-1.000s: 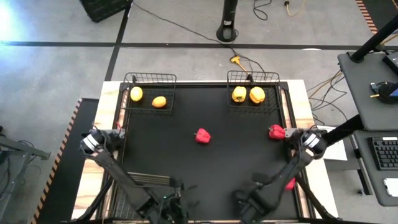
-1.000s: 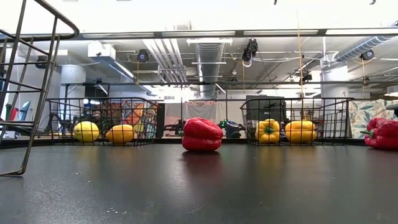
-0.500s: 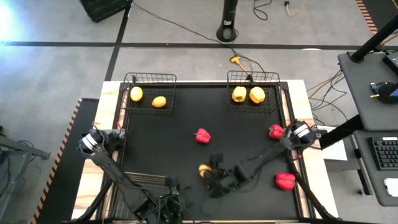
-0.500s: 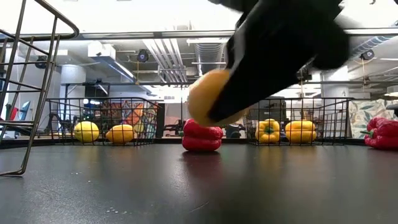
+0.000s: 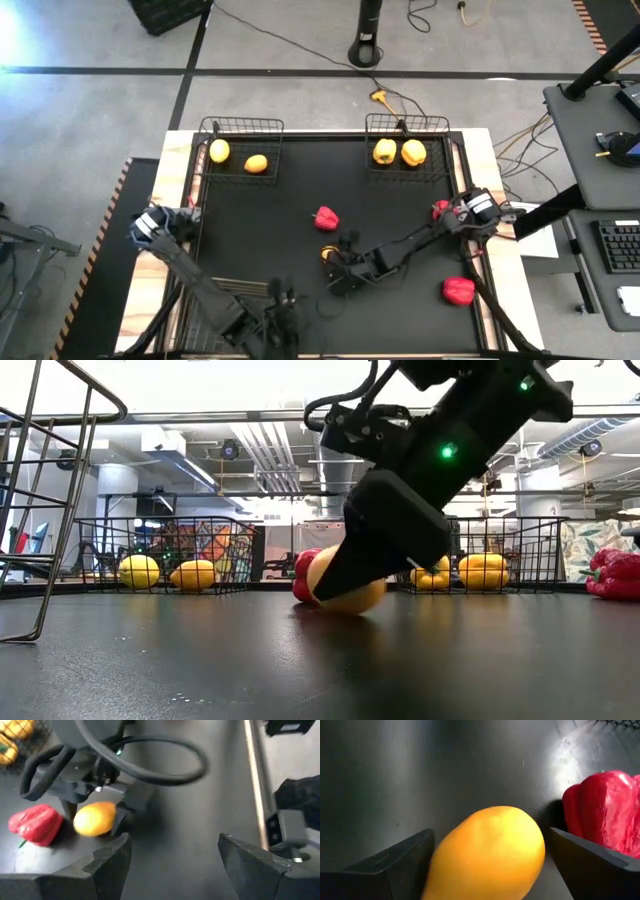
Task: Sort produce into baskets
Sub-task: Put the lemon into the left black wire basket
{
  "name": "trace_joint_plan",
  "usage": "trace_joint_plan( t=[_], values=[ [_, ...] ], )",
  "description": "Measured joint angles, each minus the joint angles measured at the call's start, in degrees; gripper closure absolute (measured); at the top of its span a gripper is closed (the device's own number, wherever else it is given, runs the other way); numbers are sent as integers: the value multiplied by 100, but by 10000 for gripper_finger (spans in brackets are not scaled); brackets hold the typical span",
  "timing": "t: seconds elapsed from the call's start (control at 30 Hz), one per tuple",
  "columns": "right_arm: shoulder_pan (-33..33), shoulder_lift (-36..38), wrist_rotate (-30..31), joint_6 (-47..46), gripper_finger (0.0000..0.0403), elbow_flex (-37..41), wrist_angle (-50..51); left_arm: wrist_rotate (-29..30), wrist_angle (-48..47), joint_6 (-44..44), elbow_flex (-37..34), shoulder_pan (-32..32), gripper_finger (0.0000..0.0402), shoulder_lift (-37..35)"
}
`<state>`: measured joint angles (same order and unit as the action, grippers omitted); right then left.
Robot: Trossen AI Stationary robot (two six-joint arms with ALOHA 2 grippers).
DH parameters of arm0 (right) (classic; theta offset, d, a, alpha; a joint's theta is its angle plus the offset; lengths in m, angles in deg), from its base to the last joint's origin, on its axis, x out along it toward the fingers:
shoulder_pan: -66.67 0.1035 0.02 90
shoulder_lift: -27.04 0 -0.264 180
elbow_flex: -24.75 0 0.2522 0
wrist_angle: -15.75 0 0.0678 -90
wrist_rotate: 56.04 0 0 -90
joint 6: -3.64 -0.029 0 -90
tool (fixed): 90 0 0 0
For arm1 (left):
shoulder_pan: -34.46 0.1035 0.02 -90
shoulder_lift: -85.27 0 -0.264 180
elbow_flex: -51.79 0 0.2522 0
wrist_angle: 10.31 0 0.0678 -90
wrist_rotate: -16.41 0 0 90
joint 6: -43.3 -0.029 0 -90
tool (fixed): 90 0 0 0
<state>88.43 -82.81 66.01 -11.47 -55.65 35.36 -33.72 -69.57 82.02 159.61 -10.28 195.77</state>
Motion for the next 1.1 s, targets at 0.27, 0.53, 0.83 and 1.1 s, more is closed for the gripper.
trace_joint_plan(
  t=[0.27, 0.53, 0.83, 1.1],
  values=[
    [264, 321, -27, 99, 5, -322, 1254, -743, -674, -281, 127, 817, 122, -7],
    [1179, 1154, 781, -198, 5, -368, 2125, -2424, -320, -1836, 127, 1634, 122, 59],
    [2284, 1405, 2044, -984, 4, -141, 2246, -3023, -554, -3463, 97, 2577, 122, 91],
    [2374, 1396, 2106, -1637, 4, 168, 2253, -3485, -145, -3959, 30, 3299, 122, 143]
  ],
)
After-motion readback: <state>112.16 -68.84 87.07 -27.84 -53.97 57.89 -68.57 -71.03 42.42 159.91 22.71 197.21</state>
